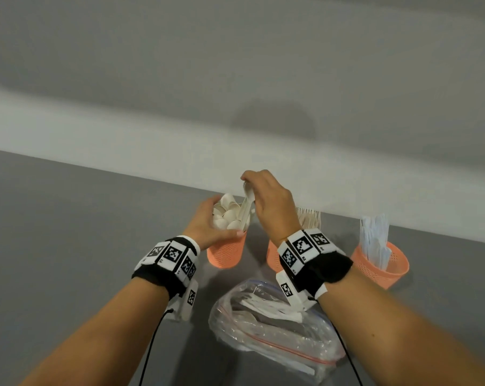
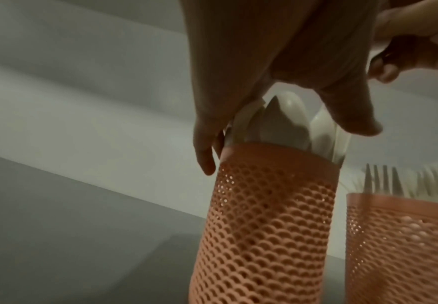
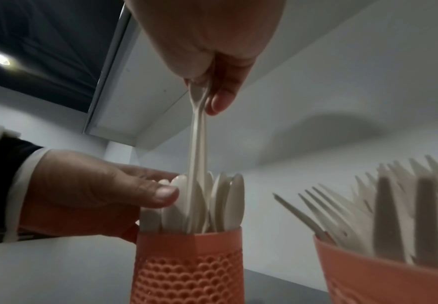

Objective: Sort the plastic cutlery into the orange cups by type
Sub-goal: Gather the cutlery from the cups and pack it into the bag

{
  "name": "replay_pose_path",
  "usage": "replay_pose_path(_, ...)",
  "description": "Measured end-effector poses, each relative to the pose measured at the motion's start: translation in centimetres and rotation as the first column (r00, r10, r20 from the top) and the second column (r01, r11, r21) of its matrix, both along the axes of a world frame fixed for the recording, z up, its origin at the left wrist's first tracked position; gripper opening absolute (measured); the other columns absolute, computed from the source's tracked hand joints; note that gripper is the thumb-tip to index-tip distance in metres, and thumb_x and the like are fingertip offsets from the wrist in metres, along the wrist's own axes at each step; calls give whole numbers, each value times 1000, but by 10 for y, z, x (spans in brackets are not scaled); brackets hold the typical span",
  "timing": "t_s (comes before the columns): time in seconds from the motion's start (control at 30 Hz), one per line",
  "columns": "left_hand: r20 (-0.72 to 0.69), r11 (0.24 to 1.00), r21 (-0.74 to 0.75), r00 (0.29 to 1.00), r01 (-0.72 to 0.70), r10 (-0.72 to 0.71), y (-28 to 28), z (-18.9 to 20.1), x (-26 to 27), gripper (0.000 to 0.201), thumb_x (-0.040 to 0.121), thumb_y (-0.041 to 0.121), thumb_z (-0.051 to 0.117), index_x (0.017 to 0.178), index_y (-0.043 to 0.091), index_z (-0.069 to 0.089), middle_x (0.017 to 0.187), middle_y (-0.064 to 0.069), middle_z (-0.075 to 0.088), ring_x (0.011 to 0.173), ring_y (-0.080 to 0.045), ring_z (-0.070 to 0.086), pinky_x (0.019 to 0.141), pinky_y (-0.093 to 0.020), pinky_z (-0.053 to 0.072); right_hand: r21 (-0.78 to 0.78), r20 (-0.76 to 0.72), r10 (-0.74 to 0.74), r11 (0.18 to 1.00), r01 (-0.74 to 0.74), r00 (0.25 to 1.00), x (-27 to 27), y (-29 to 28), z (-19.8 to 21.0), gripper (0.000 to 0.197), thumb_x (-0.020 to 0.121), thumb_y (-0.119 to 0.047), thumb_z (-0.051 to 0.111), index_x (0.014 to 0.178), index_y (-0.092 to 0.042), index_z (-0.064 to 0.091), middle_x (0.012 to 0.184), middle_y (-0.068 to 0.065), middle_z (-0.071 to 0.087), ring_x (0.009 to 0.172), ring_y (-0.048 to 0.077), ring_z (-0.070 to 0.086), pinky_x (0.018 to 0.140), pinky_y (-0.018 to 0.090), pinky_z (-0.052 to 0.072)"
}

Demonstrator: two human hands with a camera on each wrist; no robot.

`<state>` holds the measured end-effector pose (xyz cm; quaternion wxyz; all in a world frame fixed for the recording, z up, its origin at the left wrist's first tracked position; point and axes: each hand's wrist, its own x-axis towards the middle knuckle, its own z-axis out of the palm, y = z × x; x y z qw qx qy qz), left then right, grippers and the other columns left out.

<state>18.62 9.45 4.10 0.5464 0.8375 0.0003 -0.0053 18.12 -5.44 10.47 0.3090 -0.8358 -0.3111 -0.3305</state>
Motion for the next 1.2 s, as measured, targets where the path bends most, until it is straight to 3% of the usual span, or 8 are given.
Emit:
replay_pose_path(0.2, 55, 997, 57, 998, -45, 42, 1, -1, 5, 87, 45, 41, 75, 125, 21, 47, 124, -7, 49, 108, -25, 54, 95, -42, 48, 34, 104, -41, 999, 38, 994, 13, -1, 4, 36, 85, -14, 32, 96, 0, 64, 82, 15, 64, 57, 31, 60, 48, 34, 53)
replay_pose_path(0.4, 74, 999, 47, 997, -23, 19, 0, -4, 4, 77, 62, 27, 79, 130, 17, 44, 127, -9, 40, 99, -17, 48, 85, -26, 42, -93, -286, -97, 993, 73, 953, 21, -10, -23, 40, 88, -25, 32, 110, -4, 59, 103, 14, 64, 94, 31, 58, 80, 39, 46)
replay_pose_path(0.6, 28, 998, 54, 999, 37, -38, -1, -6, 0, 110, 49, 57, 64, 145, 21, 24, 138, -12, 31, 119, -23, 47, 105, -37, 40, -505, -503, -241, 861, -56, 830, 12, -2, -46, 53, 98, -44, 21, 147, -25, 14, 157, -3, 17, 146, 18, -1, 116, 47, 1)
replay_pose_path(0.77, -2, 998, 61, 1000, 19, -19, 0, 0, -9, 116, 50, 53, 61, 148, 17, 11, 143, -10, 24, 133, -22, 33, 106, -31, 31, -584, -499, -315, 811, -45, 808, 8, 2, -32, 64, 94, -48, 35, 148, -25, 8, 159, 6, 3, 146, 25, -6, 116, 50, -1)
replay_pose_path(0.9, 275, 951, 41, 918, -308, 286, -4, 4, -32, 33, 77, 8, 62, 106, 12, 46, 115, -10, 44, 104, -22, 49, 86, -30, 41, -380, -403, -165, 925, 0, 900, -15, -10, -4, 36, 89, -20, 51, 125, -14, 46, 119, 8, 48, 105, 24, 46, 90, 37, 38)
replay_pose_path(1.0, 386, 955, 231, 918, -188, 87, -22, -1, -70, 7, 79, 2, 56, 82, 8, 59, 98, -12, 50, 84, -23, 50, 75, -28, 39, -413, -615, -98, 885, -214, 782, -41, -27, -8, 11, 87, -8, 47, 85, -10, 58, 85, 8, 59, 76, 26, 53, 70, 34, 43)
replay_pose_path(1.1, -38, 780, 586, 968, 221, -246, -43, -20, -95, 27, 86, 23, 52, 99, 8, 69, 113, -15, 55, 104, -28, 51, 92, -33, 43, -593, -698, -220, 711, -378, 681, -67, -43, -41, 17, 84, -6, 51, 86, -1, 67, 92, 17, 69, 78, 27, 59, 71, 32, 45)
replay_pose_path(1.2, -419, 670, 602, 886, 435, -199, -50, -37, -104, 44, 86, 25, 54, 129, 19, 50, 132, -9, 39, 118, -29, 49, 103, -33, 38, -693, -689, -373, 592, -412, 622, -86, -56, -75, 32, 79, -18, 66, 107, -3, 59, 111, 15, 62, 90, 25, 56, 74, 31, 41)
